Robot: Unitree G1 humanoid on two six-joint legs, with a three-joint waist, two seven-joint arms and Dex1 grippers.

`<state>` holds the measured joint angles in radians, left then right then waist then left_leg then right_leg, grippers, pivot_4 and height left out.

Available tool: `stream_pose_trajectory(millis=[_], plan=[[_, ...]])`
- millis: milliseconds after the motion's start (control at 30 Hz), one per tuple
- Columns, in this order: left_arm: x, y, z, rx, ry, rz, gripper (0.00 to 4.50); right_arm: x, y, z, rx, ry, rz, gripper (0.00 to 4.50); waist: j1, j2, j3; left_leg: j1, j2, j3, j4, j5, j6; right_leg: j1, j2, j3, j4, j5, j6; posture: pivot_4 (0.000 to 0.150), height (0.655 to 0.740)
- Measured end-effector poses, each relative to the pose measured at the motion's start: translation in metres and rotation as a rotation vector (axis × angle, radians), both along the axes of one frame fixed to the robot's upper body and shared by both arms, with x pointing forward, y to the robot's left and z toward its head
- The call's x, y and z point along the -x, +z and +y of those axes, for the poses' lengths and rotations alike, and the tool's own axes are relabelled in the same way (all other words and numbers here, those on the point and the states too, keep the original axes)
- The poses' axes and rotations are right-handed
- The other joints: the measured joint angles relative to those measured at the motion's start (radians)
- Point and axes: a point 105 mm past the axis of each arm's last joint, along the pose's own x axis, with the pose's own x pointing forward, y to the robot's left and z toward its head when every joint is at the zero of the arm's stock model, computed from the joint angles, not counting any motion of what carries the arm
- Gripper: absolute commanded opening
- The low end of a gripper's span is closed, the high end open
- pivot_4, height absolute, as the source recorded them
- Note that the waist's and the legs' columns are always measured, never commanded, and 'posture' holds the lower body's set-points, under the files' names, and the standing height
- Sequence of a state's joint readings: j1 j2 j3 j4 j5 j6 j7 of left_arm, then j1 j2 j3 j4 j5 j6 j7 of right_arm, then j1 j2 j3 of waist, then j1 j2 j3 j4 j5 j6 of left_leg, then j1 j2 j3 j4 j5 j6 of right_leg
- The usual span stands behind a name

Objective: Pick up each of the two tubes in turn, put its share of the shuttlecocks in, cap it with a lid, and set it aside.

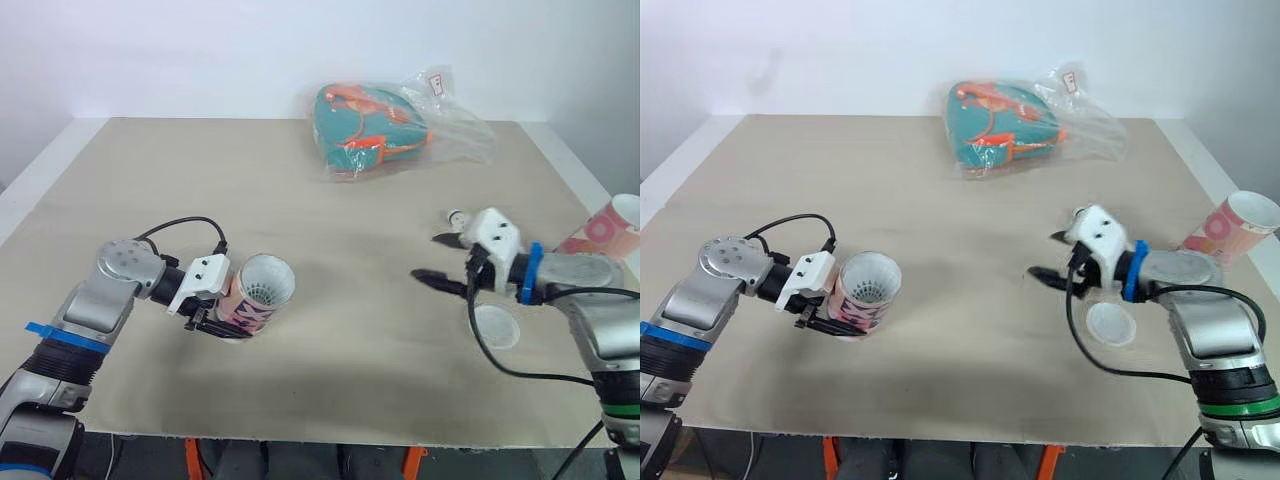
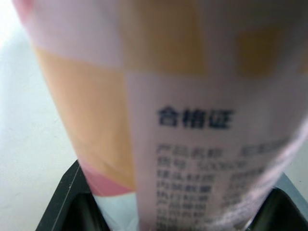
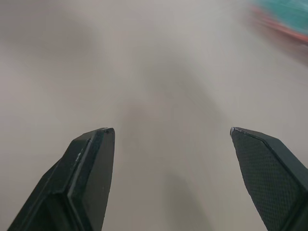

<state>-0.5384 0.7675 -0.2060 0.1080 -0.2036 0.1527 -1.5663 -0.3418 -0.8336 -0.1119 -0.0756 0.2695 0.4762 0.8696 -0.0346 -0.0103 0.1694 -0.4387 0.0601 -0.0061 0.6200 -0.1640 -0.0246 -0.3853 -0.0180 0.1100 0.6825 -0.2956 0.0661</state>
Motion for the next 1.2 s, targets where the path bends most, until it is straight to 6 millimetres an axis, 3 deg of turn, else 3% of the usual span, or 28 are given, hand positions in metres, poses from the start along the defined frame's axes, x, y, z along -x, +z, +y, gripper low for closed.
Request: stream_pose_trajectory(millis=[133,267,433,667,867,1000,1033,1067,1200], plan=[[0.0,0.0,0.0,-0.002,-0.001,0.0,2.57,-0.007,-0.021,-0.013,-0.04,-0.092,0.027,4.13,-0.003,0.0,0.0,0.0,0.0,0.0,0.0,0.0,0.0,0.0,0.0,0.0,0.0,0.0,0.0,0.15,0.74],[-0.001,0.0,0.0,-0.006,-0.003,0.0,2.57,-0.032,-0.039,-0.029,-0.018,-0.198,0.043,4.13,-0.011,0.001,0.0,0.001,-0.001,0.001,0.001,0.0,0.0,0.001,0.0,0.001,0.0,0.001,0.001,0.15,0.74],[0.0,0.0,0.0,-0.003,-0.006,0.004,2.57,-0.058,-0.029,-0.033,0.002,-0.235,-0.028,4.13,-0.01,0.001,0.0,0.001,-0.002,0.0,0.0,0.0,0.0,0.001,-0.001,0.001,0.0,0.0,0.001,0.15,0.74],[0.004,-0.001,0.001,0.011,0.021,-0.003,2.57,-0.073,-0.03,-0.045,0.008,-0.288,-0.032,4.13,-0.011,0.001,0.0,0.001,-0.002,0.0,-0.001,-0.001,0.001,0.001,-0.001,0.001,-0.001,0.0,0.001,0.15,0.74],[0.004,-0.001,0.002,0.012,0.036,-0.001,2.57,-0.092,-0.028,-0.045,0.02,-0.361,-0.063,4.13,-0.015,0.001,0.0,0.002,-0.002,0.0,-0.001,-0.001,0.001,0.002,-0.001,0.001,-0.001,0.0,0.0,0.15,0.74],[0.004,-0.001,0.002,0.012,0.04,0.002,2.57,-0.104,-0.029,-0.046,0.015,-0.443,-0.065,3.01,-0.015,0.001,0.0,0.002,-0.002,0.0,-0.001,-0.001,0.001,0.002,-0.002,0.001,-0.001,0.0,0.0,0.15,0.74],[0.004,-0.001,0.002,0.012,0.04,0.002,2.57,-0.105,-0.03,-0.047,0.016,-0.454,-0.065,2.27,-0.014,0.001,0.0,0.002,-0.002,0.0,-0.001,-0.001,0.001,0.002,-0.002,0.001,-0.001,0.0,0.0,0.15,0.74],[0.004,-0.001,0.001,0.012,0.04,0.002,2.57,-0.105,-0.03,-0.047,0.016,-0.457,-0.064,2.12,-0.013,0.001,0.0,0.002,-0.002,0.0,-0.001,-0.001,0.001,0.002,-0.002,0.001,-0.001,0.0,0.001,0.15,0.74],[0.005,-0.001,0.002,0.011,0.043,0.002,2.57,-0.105,-0.032,-0.047,-0.007,-0.456,-0.059,0.54,-0.014,0.001,0.0,0.002,-0.002,0.0,-0.001,-0.001,0.001,0.002,-0.002,0.001,-0.001,0.0,0.001,0.15,0.74]])
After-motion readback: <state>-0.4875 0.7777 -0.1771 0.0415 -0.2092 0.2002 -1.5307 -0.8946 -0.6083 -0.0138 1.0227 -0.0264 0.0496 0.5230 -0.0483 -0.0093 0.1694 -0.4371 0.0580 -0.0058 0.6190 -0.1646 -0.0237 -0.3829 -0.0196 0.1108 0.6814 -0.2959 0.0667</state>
